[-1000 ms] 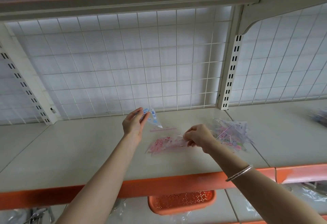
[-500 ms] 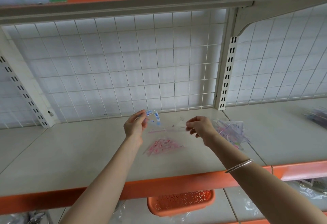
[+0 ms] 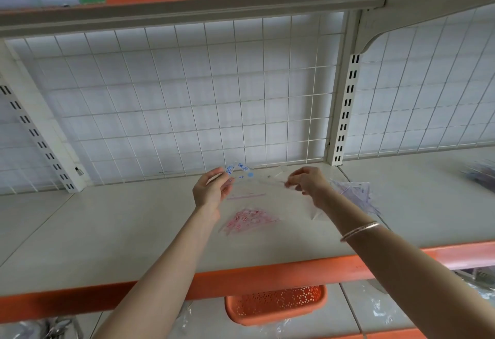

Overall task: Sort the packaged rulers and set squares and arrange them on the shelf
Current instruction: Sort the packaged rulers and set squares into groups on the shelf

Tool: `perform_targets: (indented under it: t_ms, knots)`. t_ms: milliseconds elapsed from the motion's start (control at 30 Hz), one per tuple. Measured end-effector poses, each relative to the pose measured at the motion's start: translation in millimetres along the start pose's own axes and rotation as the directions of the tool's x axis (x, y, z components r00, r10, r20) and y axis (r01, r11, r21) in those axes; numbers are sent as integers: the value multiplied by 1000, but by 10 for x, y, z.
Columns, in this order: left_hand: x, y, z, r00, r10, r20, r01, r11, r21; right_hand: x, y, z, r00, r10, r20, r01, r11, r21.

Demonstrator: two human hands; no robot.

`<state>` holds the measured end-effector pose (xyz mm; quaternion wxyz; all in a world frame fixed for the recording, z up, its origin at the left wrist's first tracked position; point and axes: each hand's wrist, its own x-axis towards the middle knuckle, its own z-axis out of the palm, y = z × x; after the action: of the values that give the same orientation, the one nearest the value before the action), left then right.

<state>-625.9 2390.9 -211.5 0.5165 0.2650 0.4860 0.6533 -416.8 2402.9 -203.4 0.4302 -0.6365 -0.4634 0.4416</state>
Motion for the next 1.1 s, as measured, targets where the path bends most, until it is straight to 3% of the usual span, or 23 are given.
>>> perform_targets:
  t_ms: [267,700,1100]
  knots:
    - [53,-43,-11,1000,-4,-26,5,1000,27,327,8,-46,996,24,-85,-29,998,-62]
    - [330,314,-487,975,98,-199,-92,995,39,241,-310,1065,957,-43,288,82,989,-126]
    - [500,434,-694,981,78,-177,-70,996,50,190,-357,1478,926,-84,367,131,986,-104]
